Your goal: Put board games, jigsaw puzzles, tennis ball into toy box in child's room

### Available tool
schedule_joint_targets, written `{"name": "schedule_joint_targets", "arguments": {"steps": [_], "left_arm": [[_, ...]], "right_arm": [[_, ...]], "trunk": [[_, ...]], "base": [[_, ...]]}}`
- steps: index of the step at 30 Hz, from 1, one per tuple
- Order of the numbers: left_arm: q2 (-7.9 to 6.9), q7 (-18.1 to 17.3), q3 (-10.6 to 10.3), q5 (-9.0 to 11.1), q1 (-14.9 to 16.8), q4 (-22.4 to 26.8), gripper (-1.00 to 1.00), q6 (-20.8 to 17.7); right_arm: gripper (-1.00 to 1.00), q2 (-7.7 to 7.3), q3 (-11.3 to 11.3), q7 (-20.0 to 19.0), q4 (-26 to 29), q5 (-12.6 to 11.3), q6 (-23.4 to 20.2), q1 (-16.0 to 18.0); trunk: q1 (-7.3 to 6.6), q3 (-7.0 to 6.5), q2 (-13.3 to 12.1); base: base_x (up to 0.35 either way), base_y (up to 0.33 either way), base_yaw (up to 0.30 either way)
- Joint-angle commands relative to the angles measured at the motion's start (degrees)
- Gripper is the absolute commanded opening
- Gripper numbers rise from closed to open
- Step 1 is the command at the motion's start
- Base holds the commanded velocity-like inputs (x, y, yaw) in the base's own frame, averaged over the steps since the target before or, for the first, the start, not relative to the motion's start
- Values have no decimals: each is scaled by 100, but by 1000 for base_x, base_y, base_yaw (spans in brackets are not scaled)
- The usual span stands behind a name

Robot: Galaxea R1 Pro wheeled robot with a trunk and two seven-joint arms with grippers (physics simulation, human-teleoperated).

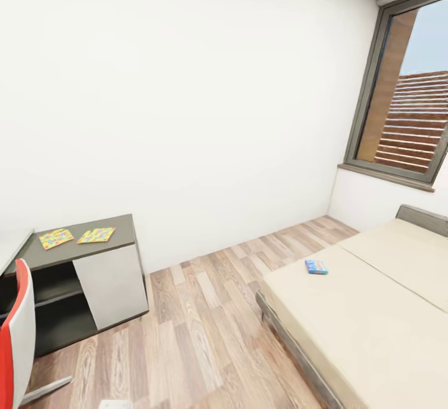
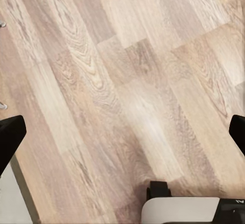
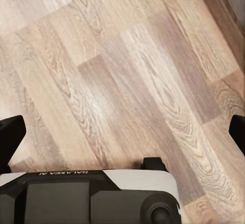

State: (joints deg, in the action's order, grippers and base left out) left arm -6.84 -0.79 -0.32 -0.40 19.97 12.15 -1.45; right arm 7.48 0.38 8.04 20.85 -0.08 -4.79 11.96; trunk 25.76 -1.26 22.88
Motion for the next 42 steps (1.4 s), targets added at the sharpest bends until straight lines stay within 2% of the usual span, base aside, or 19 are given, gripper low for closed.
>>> {"name": "schedule_joint_targets", "arguments": {"steps": [1,16,42], "left_arm": [[-2,-8,-4,-4,-2,7,100,-15],[-2,-1,-10,-4,-2,7,100,-11],[-2,0,-12,-9,-2,7,100,-5]], "right_arm": [[100,1,5,22,11,-1,-33,0],[100,1,6,21,12,2,-15,0],[100,4,6,13,14,-1,-22,0]], "trunk": [[2,5,4],[2,11,4],[2,11,4]], "base": [[55,110,-121],[110,237,-62],[135,218,-267]]}}
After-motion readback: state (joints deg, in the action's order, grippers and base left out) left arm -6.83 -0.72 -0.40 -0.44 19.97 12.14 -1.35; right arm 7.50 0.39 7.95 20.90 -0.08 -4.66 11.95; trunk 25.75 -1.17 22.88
